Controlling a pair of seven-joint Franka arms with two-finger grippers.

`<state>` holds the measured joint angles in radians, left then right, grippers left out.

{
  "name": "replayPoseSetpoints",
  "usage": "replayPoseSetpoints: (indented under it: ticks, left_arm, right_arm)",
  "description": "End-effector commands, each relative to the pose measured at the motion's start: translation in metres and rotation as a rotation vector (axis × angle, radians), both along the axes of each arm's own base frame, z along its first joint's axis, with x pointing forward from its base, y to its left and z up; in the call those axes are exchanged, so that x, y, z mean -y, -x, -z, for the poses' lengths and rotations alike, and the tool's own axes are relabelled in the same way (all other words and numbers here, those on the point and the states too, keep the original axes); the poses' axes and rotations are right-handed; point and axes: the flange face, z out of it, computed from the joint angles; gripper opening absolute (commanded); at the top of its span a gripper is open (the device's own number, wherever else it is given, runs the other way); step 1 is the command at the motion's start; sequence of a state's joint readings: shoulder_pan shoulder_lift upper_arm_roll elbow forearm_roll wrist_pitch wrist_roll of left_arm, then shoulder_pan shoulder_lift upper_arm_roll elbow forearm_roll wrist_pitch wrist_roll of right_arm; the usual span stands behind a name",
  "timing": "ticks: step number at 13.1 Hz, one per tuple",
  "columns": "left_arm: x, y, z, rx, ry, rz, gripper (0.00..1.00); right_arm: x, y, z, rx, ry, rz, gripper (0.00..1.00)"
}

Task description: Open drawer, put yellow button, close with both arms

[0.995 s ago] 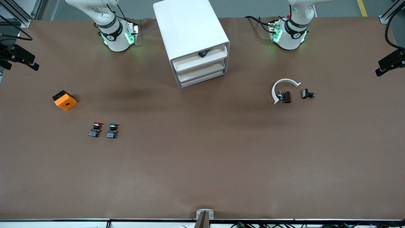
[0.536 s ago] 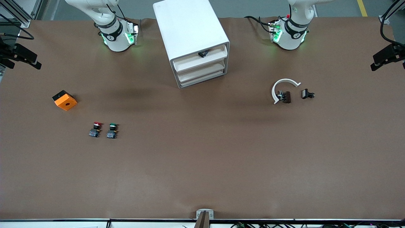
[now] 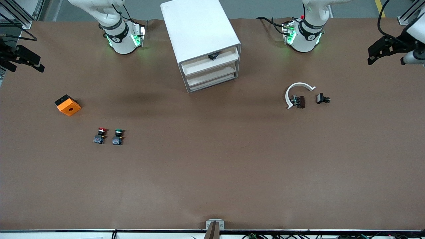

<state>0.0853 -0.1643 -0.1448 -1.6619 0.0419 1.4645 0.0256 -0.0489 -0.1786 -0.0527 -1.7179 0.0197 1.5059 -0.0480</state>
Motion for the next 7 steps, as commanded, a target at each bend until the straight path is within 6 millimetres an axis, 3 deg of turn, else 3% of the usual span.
replayPoseSetpoints:
  ticks: [1,7]
  left_arm:
    - [0.0123,0.0018,0.0045,0.012,-0.013,0.026,1.0]
    - [0.0124,0.003,-0.0006,0.005,0.023,0.015,1.0]
  right_arm:
    - [-0.0033,0.0052,-0.0074,0.005,-0.01,0.008,1.0]
    - [-0.0026,0.0055,-0.0066,0.002,-0.011,0.008,1.0]
